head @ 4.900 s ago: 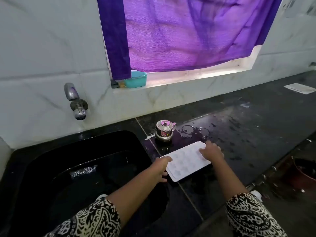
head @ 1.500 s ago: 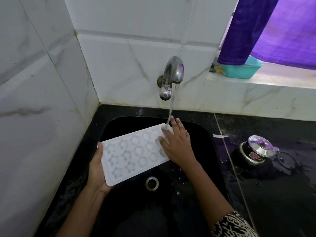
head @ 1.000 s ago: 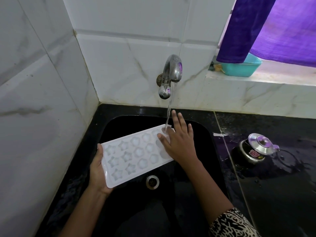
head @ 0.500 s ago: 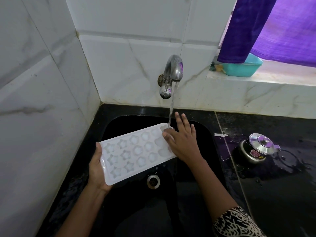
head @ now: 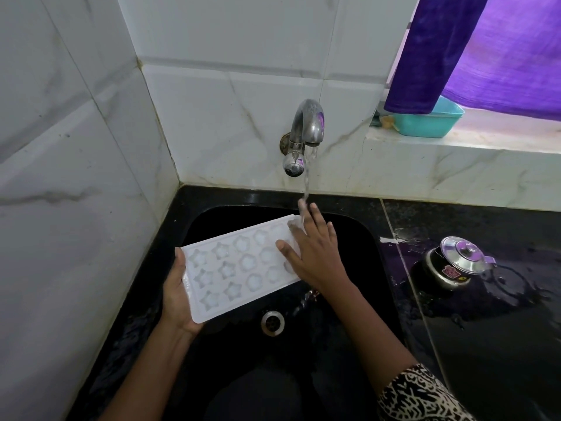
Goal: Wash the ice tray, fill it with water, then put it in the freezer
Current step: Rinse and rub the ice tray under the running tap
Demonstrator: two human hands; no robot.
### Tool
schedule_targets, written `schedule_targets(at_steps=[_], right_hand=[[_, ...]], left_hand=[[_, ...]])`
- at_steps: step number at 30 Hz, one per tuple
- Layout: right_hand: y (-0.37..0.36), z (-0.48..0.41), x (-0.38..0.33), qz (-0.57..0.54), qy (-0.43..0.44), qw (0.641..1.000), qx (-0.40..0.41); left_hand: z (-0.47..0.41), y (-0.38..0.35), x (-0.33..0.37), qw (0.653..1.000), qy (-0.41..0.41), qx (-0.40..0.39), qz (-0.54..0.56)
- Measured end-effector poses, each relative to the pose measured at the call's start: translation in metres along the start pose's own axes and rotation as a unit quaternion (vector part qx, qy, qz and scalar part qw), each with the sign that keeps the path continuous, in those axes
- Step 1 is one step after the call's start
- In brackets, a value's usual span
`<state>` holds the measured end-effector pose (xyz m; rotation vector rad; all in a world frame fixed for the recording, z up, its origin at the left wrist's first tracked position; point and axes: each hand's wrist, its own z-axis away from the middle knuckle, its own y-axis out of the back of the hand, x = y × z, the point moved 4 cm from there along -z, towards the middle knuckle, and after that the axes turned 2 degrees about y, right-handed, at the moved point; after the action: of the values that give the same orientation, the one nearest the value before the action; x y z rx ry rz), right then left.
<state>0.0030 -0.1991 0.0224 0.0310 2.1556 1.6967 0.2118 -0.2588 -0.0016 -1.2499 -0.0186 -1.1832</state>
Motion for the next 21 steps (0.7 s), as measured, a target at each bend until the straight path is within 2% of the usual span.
schedule_targets(at_steps=[4, 6, 9, 11, 14, 18, 21], right_hand=[[0.007, -0.003, 0.017, -0.004, -0.033, 0.999, 0.025], [0.004, -0.004, 0.007, 0.02, -0.016, 0.999, 0.022], [0.0, -0.001, 0.004, -0.01, 0.001, 1.0, -0.006], [0.005, -0.002, 0.016, -0.031, -0.017, 0.999, 0.007], [0.007, -0.004, 0.013, 0.011, -0.028, 0.999, 0.041], [-0.002, -0.001, 0.001, 0.0, -0.002, 1.0, -0.006], [0.004, -0.001, 0.018, -0.017, -0.029, 0.999, 0.009]], left_hand=[[0.003, -0.001, -0.001, 1.0, -0.007, 0.009, -0.013], [0.003, -0.003, -0.006, 1.0, -0.002, 0.013, -0.012], [0.003, -0.003, -0.004, 1.0, -0.011, 0.013, -0.004], [0.005, -0.001, -0.003, 1.0, -0.015, 0.013, -0.006], [0.005, 0.001, -0.009, 1.0, 0.004, 0.01, -0.001], [0.003, 0.004, -0.005, 1.0, -0.012, 0.01, 0.006], [0.006, 0.005, -0.004, 1.0, -0.011, 0.002, -0.003]])
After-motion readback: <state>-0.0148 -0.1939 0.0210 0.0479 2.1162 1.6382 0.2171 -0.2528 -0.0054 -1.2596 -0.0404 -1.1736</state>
